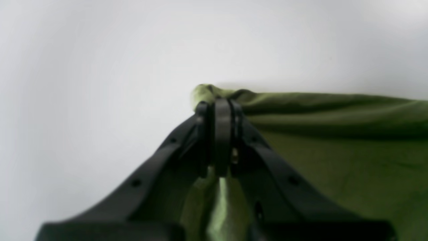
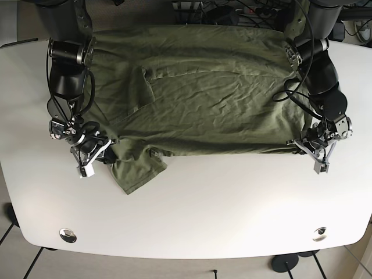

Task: Fold the T-shirt properly
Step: 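Grasp the hem corners with both grippers and fold toward the collar, then carry the folded hem over the collar with both grippers and release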

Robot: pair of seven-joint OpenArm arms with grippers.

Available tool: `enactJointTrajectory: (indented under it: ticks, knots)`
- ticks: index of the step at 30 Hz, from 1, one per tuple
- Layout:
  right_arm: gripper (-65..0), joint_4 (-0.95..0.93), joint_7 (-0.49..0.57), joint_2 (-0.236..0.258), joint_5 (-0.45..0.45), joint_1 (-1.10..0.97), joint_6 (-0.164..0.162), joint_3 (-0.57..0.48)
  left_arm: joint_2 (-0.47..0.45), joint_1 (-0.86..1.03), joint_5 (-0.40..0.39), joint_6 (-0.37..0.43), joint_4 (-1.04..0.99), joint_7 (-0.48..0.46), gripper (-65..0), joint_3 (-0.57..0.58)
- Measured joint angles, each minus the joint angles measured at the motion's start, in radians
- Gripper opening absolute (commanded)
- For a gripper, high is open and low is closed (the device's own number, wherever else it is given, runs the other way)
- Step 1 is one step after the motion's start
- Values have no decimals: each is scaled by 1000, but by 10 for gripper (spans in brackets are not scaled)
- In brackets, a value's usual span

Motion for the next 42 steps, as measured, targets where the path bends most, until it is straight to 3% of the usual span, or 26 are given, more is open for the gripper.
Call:
enactJointTrajectory:
  ticks: [5,8,15,22,29,31,32,35,36,42]
  knots:
    - [-631,218,-127,-5,2,-45,0,0,13,26,12,-114,159,74,-650,-2]
    - [-631,386,-227,3,111,-80,1,0,24,46,8,-132,360,128,-650,-2]
    - [-631,712,-460,16,154,-198,4,109,80,146,16,-141,649,238,-650,-4]
    - [-631,947,-536,6,164,-347,8,129,95,265,6,-142,755,238,-650,1]
    - [-617,899,-536,-28,161,-346,8,169,95,294,6,-142,781,238,-650,1]
    - [-491,825,-552,-30,159,-301,4,170,96,294,5,-142,781,238,-650,5]
    - [-365,815,-552,-32,158,-281,5,170,96,294,5,-142,781,238,-650,5]
    - [-105,814,-543,-33,162,-241,5,169,96,294,6,-142,781,238,-650,5]
    - [-79,801,-542,-32,164,-231,5,169,96,294,5,-142,781,238,-650,5]
    - [-76,551,-540,-58,161,-157,4,169,96,294,5,-142,780,238,-650,5]
